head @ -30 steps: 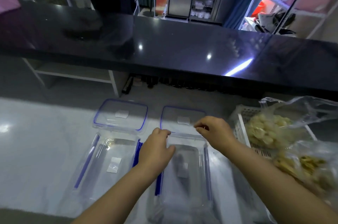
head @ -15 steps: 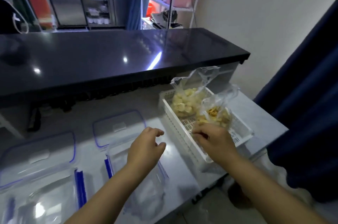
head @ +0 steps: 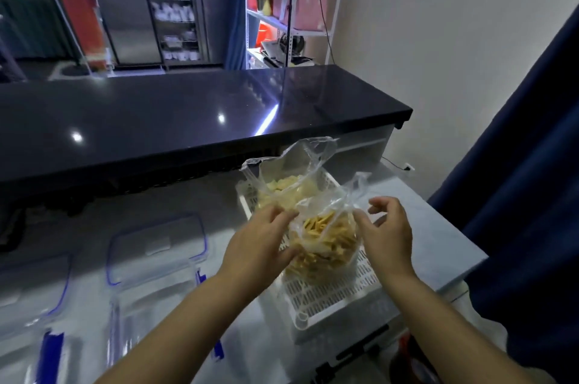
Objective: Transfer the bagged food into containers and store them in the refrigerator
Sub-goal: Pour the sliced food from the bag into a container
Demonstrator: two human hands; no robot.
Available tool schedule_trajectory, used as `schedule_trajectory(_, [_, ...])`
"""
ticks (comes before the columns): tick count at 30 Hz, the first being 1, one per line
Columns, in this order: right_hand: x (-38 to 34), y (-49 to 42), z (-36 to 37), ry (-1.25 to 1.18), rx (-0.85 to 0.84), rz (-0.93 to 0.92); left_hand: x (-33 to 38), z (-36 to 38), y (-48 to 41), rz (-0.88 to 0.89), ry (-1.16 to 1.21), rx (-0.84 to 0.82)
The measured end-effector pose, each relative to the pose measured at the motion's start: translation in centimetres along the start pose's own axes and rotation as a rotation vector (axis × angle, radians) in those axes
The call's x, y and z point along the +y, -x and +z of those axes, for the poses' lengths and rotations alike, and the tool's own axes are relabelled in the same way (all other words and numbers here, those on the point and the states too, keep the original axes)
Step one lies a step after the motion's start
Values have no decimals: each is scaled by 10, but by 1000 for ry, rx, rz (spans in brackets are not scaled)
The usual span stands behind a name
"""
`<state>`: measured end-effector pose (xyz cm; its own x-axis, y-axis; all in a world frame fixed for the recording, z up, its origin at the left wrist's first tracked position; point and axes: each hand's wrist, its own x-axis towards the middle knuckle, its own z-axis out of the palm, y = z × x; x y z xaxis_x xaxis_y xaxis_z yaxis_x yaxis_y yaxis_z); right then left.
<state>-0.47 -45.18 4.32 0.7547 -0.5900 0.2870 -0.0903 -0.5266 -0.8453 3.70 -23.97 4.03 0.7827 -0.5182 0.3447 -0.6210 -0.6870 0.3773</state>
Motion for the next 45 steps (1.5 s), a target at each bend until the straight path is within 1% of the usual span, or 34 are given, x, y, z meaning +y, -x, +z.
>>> schedule_trajectory(2, [1, -20, 5, -72, -53, 67, 7, 4, -13, 41, -100, -11])
schedule_trajectory(4, [3, -35, 11, -124, -118, 92, 15, 5, -24, 88, -231, 11])
schedule_trajectory(6, [6, -46, 15, -148, -142, 61, 18, 5, -34, 138, -337, 57])
schedule_trajectory(8, [5, -53, 15, -174, -145, 16, 19, 2, -42, 173, -360, 102])
schedule_trajectory(11, [1, -61, 9, -271, -187, -52, 23, -7, -52, 179, -321, 152])
schedule_trajectory(15, [-13, -69, -4, -339, -280, -163, 44, -19, -71, 169, -279, 89])
schedule_trajectory(18, [-23, -73, -14, -318, -325, -272, 57, -26, -90, 170, -263, 64])
schedule_trajectory(21, [-29, -75, -20, -219, -357, -396, 64, -29, -111, 119, -174, 141])
schedule_trajectory(22, [-30, -76, -22, -181, -355, -442, 67, -28, -117, 107, -158, 142])
schedule_trajectory(23, [-32, -77, -24, -146, -348, -487, 68, -27, -123, 116, -141, 122])
schedule_trajectory(25, [-34, -79, -26, -88, -330, -559, 71, -25, -131, 123, -61, 24])
schedule_trajectory(27, [-34, -81, -28, -65, -318, -582, 70, -24, -136, 87, 18, -72])
schedule_trajectory(29, [-31, -83, -29, -119, -318, -535, 69, -23, -138, 38, 50, -100])
schedule_trajectory(33, [-12, -78, -31, -290, -331, -342, 70, -25, -134, -61, 170, -70])
schedule_trajectory(36, [15, -63, -25, -291, -377, -221, 74, -27, -128, -92, 188, -4])
schedule_trajectory(39, [38, -50, -17, -281, -407, -79, 82, -33, -124, -92, 202, 99])
schedule_trajectory(42, [45, -38, -13, -304, -497, -58, 89, -51, -125, -106, 267, 220])
schedule_trajectory(45, [35, -26, -7, -286, -528, -144, 93, -71, -125, -132, 294, 341])
